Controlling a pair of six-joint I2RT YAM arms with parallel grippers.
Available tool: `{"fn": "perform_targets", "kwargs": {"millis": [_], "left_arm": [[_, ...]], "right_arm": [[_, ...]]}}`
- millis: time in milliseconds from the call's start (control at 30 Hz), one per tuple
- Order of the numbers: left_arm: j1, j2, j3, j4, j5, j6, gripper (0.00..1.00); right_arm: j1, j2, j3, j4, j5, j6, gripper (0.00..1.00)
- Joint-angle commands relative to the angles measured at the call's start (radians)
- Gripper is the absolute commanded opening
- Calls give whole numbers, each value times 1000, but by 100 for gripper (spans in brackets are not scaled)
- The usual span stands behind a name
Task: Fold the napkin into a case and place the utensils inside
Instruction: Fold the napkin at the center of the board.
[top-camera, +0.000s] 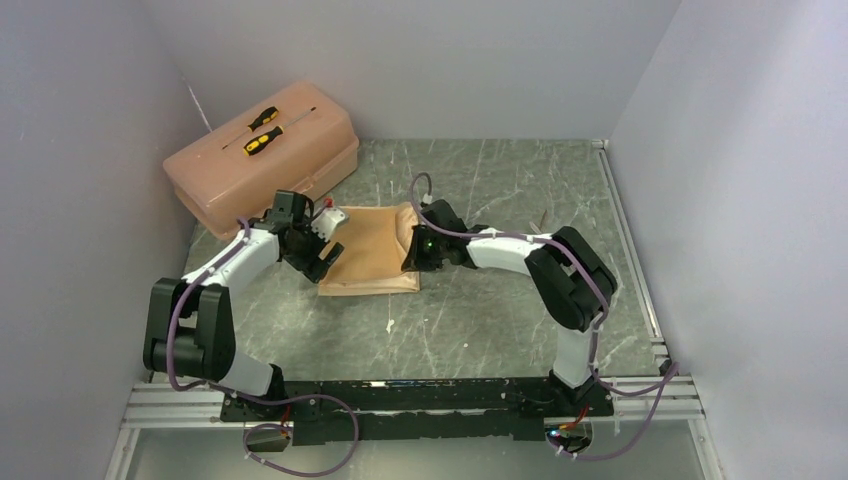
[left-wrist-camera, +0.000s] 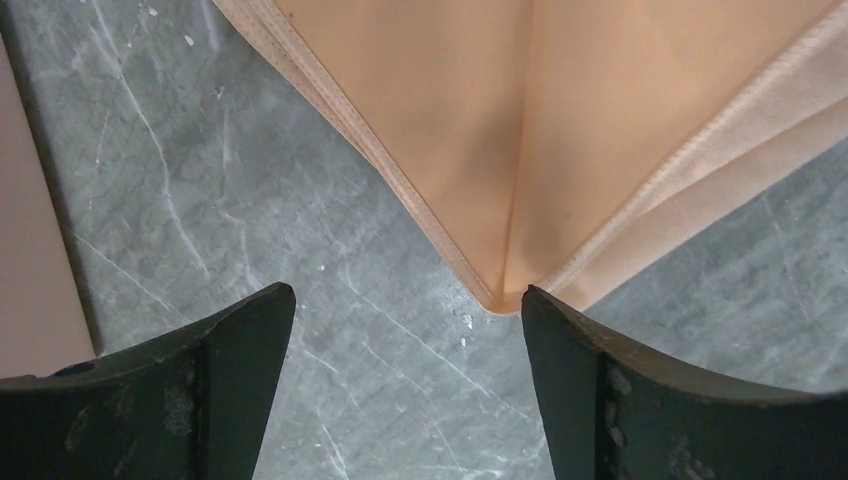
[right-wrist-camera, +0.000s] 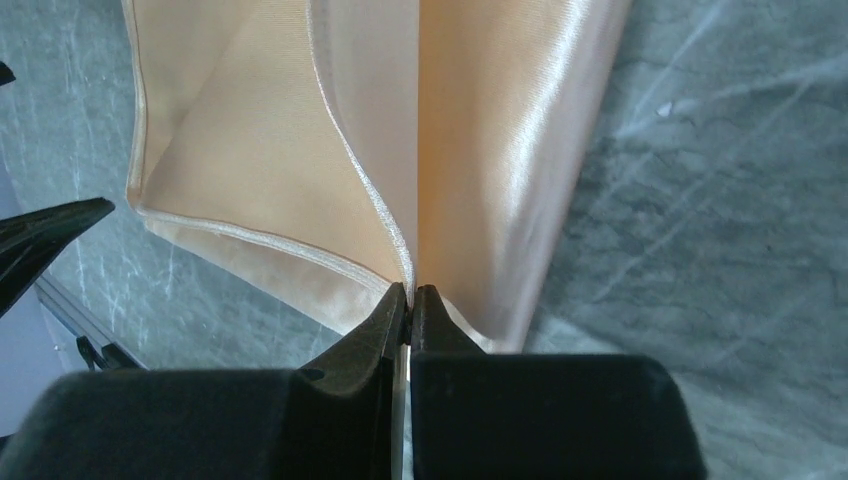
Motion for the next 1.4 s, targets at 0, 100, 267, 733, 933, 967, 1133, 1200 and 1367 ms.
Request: {"fn": "perform_targets", "kwargs": {"millis": [0,100,267,733,933,967,1133,1200,1367], "left_arm": [[-9,17,-12,75,-22,9,89],[-12,22,-23,90,-27,13,88],[-15,37,-28,104,-37,21,88],[-29,45,-54,117,-46,42,88],[-31,34,-53,118,-54,51,88],[-31,35,-55,121,-55,53,88],[-40,45,-83,149,-79,71,87],[-42,48,-96,164,-89,77,87],[-50,47,-118,183,-103,83,87]], "right_arm": [[-2,-85,-41,52,48,40,3],[-2,-114,-66,57,57,54,3],[7,-149,-108,89,42,97,4],[33,-186,-169,89,78,135,11],[33,-181,-180,75,78,130,16],[33,-179,-181,72,78,128,19],[31,-184,-175,9,83,109,32],[28,-205,-191,-9,86,103,35],[-15,-240,-148,-64,105,53,43]]}}
